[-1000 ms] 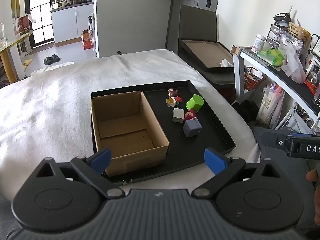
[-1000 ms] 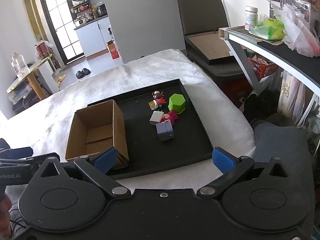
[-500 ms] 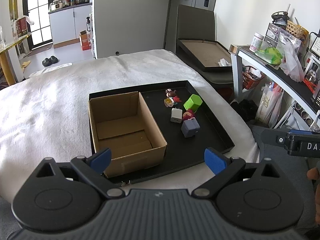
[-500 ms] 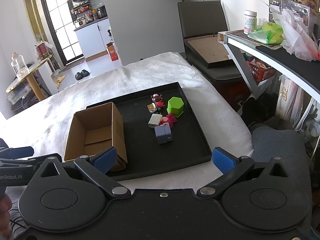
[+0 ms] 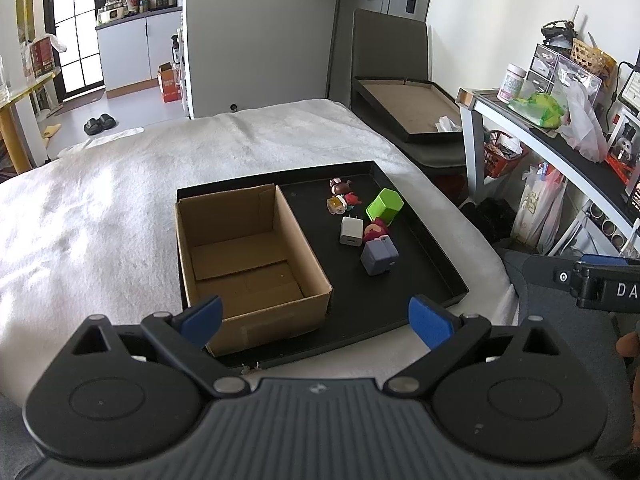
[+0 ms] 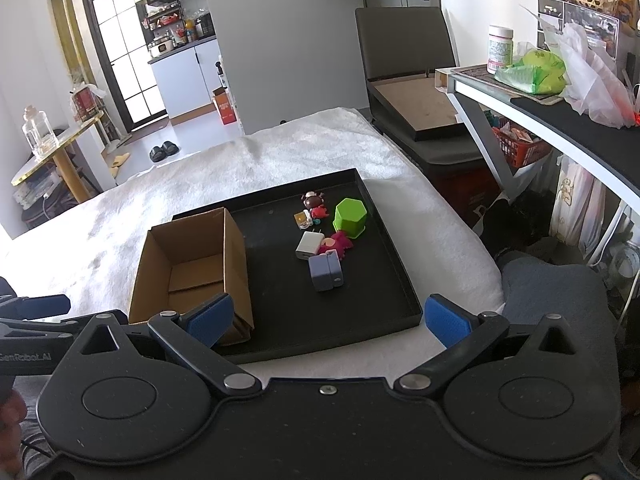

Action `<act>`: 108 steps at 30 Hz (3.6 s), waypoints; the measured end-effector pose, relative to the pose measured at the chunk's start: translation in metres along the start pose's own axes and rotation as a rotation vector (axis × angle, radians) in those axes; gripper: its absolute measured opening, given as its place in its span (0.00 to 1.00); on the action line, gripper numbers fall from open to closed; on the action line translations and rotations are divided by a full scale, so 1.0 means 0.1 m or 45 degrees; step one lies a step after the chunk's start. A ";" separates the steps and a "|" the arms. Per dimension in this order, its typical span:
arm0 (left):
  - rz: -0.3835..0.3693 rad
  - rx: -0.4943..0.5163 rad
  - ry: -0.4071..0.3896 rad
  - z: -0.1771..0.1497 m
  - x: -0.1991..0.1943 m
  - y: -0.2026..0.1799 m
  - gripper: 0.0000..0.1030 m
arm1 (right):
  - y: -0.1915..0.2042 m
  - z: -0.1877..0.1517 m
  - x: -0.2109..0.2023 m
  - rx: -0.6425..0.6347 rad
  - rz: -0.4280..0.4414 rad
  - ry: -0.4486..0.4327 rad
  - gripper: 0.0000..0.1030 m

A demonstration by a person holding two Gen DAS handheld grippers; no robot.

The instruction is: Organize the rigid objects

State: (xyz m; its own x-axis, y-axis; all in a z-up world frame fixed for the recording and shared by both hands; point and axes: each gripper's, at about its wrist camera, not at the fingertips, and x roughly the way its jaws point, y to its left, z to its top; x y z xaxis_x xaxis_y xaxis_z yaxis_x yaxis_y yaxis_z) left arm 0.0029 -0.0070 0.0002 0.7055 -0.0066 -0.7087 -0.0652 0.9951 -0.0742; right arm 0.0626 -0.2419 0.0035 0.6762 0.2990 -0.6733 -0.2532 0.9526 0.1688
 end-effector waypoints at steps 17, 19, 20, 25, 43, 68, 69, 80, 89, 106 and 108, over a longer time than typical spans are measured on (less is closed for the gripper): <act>-0.002 -0.007 -0.010 0.00 -0.03 -0.01 0.96 | 0.00 0.01 0.00 -0.010 -0.003 -0.010 1.00; -0.003 -0.010 -0.012 -0.01 -0.04 0.00 0.96 | 0.02 -0.02 -0.02 -0.015 -0.003 -0.014 1.00; -0.003 -0.010 -0.011 -0.01 -0.04 0.00 0.96 | 0.03 -0.02 -0.02 -0.017 -0.001 -0.015 1.00; -0.002 -0.011 -0.011 0.00 -0.04 0.01 0.96 | 0.03 -0.02 -0.03 -0.024 -0.001 -0.021 1.00; -0.001 -0.013 -0.013 0.01 -0.05 0.01 0.96 | 0.03 -0.03 -0.03 -0.024 0.001 -0.013 1.00; 0.077 -0.117 0.012 0.02 0.26 0.19 0.96 | -0.07 -0.03 0.21 -0.040 -0.028 0.022 1.00; 0.079 -0.126 0.011 0.02 0.28 0.21 0.96 | -0.08 -0.03 0.23 -0.042 -0.025 0.028 1.00; 0.092 -0.146 0.018 0.09 0.52 0.28 0.96 | -0.20 0.00 0.45 -0.035 0.000 0.054 1.00; 0.121 -0.154 0.053 0.16 0.74 0.35 0.96 | -0.27 0.04 0.67 -0.016 0.008 0.092 1.00; 0.167 -0.133 0.126 0.21 1.03 0.47 0.96 | -0.29 0.15 1.13 -0.021 0.001 0.192 1.00; 0.182 -0.133 0.149 0.20 1.08 0.48 0.96 | -0.29 0.14 1.19 -0.020 -0.013 0.212 1.00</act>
State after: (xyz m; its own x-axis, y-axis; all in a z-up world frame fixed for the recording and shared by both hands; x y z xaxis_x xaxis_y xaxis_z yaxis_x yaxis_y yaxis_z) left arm 0.0898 0.0425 -0.0661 0.5975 0.1165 -0.7933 -0.2361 0.9711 -0.0353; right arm 0.1603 -0.2330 -0.0712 0.5553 0.2749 -0.7849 -0.2586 0.9541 0.1512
